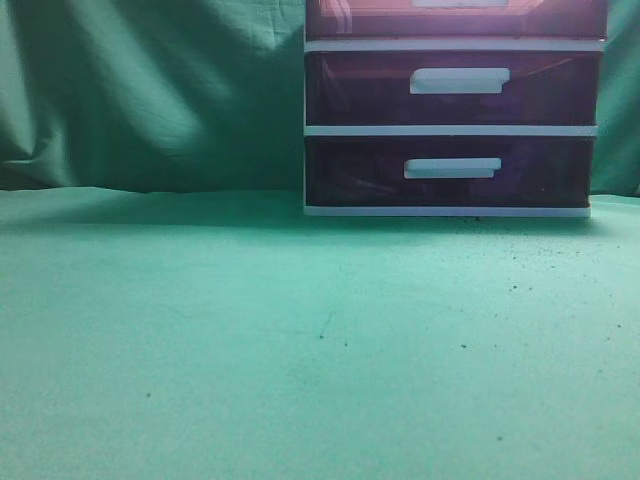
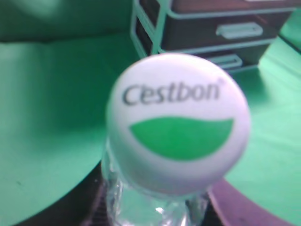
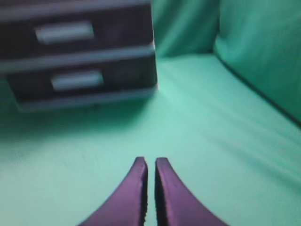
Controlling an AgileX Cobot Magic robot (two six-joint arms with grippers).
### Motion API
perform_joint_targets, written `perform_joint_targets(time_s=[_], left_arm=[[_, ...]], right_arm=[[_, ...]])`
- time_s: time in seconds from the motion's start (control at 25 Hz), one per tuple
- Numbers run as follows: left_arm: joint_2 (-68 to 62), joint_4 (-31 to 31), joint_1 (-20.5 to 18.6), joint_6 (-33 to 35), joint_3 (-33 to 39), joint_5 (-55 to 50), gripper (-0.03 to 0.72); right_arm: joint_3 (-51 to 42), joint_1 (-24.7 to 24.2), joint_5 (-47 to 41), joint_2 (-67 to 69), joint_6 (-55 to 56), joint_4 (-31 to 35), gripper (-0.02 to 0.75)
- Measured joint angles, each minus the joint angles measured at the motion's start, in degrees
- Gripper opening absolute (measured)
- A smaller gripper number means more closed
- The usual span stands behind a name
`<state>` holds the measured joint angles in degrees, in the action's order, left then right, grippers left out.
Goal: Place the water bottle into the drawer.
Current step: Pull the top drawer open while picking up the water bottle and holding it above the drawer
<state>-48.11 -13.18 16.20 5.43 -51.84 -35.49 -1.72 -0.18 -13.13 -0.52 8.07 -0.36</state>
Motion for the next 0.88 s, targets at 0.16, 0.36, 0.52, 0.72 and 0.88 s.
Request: perform_joint_targets(time_s=[0.16, 0.36, 0.52, 0.72, 0.88], left_arm=[[0.0, -5.5, 0.0, 4.1, 0.0, -5.3, 0.250], [0.0, -8.4, 0.0, 7.8, 0.0, -6.5, 0.250], [-0.7, -8.7, 0.0, 9.7, 0.0, -6.3, 0.250], [-1.7, -8.7, 0.0, 10.0, 0.0, -6.2, 0.250], [-1.9, -8.7, 0.0, 10.0, 0.0, -5.9, 0.250]], right_arm=[[0.0, 0.0, 17.7, 0.0, 2.4, 2.0, 0.048], [5.4, 0.0, 23.0, 1.1, 2.1, -2.5, 0.048], [19.0, 0.0, 11.6, 8.7, 1.7, -9.8, 0.048], [31.5, 0.0, -0.1, 21.7, 0.8, -11.1, 0.048], [34.7, 0.0, 3.3, 31.8, -8.1, -11.8, 0.048]])
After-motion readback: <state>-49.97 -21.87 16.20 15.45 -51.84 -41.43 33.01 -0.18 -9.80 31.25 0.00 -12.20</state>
